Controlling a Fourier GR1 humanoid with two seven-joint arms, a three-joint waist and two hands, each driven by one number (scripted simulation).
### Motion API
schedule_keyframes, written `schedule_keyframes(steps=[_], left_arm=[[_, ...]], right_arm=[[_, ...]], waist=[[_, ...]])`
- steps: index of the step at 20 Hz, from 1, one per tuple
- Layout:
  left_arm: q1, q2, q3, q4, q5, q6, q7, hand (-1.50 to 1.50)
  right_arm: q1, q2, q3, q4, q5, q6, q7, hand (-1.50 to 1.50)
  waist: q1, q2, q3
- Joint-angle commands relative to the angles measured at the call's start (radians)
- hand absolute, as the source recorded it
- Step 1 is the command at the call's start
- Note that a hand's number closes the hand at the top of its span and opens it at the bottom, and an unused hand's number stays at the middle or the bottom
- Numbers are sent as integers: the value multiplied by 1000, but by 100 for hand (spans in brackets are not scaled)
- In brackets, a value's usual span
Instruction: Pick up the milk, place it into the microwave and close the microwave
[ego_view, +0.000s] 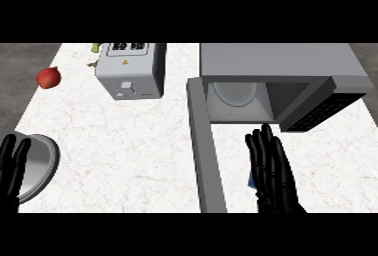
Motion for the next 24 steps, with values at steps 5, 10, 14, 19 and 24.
schedule_keyframes(steps=[5, 10, 14, 19, 24], left_arm=[[105, -23, -41, 11, -10, -28, -97, -150], [121, 8, 19, -96, 57, -53, -21, -150], [206, -16, 27, -35, 63, -117, -130, -150], [215, -9, 33, -64, 67, -116, -122, -150], [233, -15, 52, 4, 69, -137, -199, -150]], right_arm=[[78, -6, -22, 43, 44, -58, -23, -150], [100, -24, -138, 141, -119, -54, -158, -150], [190, -97, -214, 84, -216, -20, -235, -150], [290, -99, -208, 173, -263, -21, -374, -150], [330, -120, -296, 273, -343, 13, -502, -150]], waist=[[-1, 1, 0], [1, 2, 1], [-1, 1, 1], [-4, 1, 1], [-5, 1, 1]])
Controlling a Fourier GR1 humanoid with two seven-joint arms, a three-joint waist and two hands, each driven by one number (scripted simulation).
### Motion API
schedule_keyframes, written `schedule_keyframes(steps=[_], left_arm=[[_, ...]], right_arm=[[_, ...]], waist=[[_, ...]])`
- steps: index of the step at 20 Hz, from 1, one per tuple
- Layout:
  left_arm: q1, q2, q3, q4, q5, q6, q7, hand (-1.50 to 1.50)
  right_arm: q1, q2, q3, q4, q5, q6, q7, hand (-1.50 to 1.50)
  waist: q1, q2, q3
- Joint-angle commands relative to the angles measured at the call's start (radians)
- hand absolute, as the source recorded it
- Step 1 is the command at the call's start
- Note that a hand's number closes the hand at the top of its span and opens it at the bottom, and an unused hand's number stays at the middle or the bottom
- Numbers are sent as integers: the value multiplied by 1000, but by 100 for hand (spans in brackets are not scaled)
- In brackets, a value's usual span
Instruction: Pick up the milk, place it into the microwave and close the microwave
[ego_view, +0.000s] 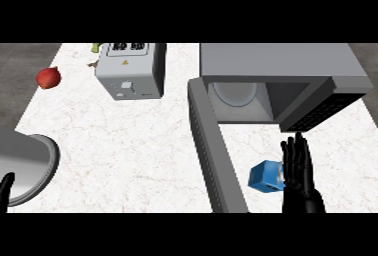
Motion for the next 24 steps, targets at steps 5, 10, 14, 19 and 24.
schedule_keyframes(steps=[5, 10, 14, 19, 24], left_arm=[[47, 2, 39, -2, 46, -52, -38, -150], [54, -8, -20, 0, 2, -21, -35, -150], [40, -8, -47, -42, -8, 0, 16, -150], [112, -8, -37, -43, 15, -41, -56, -150], [74, -8, -23, -54, 4, -26, -6, -150]], right_arm=[[66, -30, -67, 95, -80, 60, -135, -150], [39, -41, -178, 266, -179, 157, -295, -150], [11, -29, -166, 373, -154, 190, -368, -150], [32, -24, -154, 333, -114, 169, -363, -150], [-94, -4, -266, 556, -172, 227, -465, -150]], waist=[[1, 2, 1], [1, 3, 2], [1, 3, 2], [3, 2, 1], [3, 3, 2]])
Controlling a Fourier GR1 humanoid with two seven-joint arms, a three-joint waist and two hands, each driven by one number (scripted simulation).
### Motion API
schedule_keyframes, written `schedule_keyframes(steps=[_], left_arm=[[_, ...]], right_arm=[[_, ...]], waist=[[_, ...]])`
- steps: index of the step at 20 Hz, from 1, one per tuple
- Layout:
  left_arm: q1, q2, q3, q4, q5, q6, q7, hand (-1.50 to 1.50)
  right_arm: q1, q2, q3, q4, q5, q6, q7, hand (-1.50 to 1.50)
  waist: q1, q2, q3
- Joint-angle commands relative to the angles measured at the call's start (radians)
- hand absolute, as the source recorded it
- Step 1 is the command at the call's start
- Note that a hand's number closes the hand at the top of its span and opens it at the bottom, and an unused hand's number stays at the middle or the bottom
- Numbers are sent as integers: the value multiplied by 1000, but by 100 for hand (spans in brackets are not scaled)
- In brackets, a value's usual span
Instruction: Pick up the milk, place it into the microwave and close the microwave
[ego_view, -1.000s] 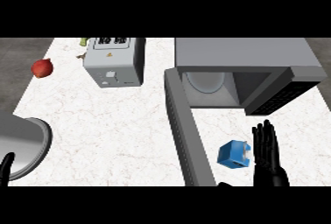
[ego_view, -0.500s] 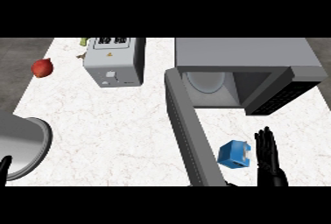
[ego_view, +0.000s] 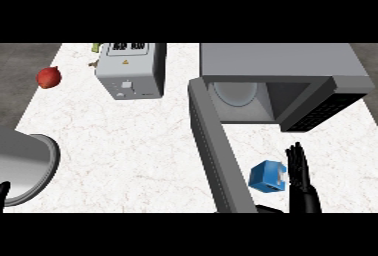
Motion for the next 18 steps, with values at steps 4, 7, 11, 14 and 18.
schedule_keyframes(steps=[4, 7, 11, 14, 18], left_arm=[[33, -5, 22, -2, 16, -22, -50, -150], [-1, 13, 65, 27, 58, -35, -29, -150], [60, -5, -107, 8, -84, 34, -81, -150], [67, -5, -25, 18, -21, -29, -82, -150], [0, -5, 3, 15, 6, -7, -18, -150]], right_arm=[[-71, 21, -96, 173, -4, -24, -51, -150], [-124, -9, -170, 293, 2, -44, -82, -150], [-163, 3, -207, 371, 5, -67, -107, -150], [-145, -14, -224, 423, -36, 39, -174, -150], [-142, -13, -133, 442, -80, 284, -196, -150]], waist=[[3, 0, 0], [4, 2, 0], [4, 1, 0], [3, 0, 0], [1, 1, 1]])
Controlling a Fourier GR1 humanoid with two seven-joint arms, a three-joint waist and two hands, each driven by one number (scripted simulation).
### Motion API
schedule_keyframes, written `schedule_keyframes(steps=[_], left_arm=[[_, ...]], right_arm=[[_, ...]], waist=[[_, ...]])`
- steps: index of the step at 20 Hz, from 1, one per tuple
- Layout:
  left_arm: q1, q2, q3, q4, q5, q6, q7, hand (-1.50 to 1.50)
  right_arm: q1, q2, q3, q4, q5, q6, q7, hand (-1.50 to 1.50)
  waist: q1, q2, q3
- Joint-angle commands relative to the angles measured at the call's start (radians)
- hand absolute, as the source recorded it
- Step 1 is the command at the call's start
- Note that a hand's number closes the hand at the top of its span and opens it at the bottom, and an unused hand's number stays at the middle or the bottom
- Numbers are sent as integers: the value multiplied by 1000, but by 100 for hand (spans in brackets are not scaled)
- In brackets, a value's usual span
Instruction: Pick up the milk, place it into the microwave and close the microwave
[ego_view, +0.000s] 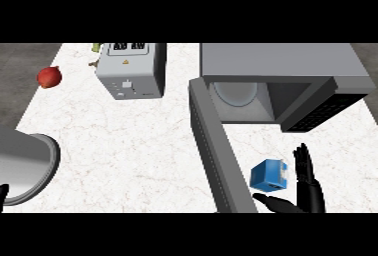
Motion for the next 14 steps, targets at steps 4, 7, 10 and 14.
schedule_keyframes(steps=[4, 7, 10, 14], left_arm=[[-22, 26, 63, 55, 63, -34, -28, -150], [13, -5, -18, -5, -8, 3, 4, -150], [-40, -5, 15, 26, 36, 5, 39, -150], [-41, 40, 131, 75, 126, -39, -10, -150]], right_arm=[[-36, 2, 95, 97, -44, 333, -101, -150], [-27, 5, 78, 67, -49, 348, -155, 150], [-69, 10, 24, 66, 20, 142, -184, 150], [-50, 81, 23, -71, 46, -38, -111, 150]], waist=[[10, 1, 0], [-1, -1, 0], [-4, -1, -1], [-4, -2, -2]])
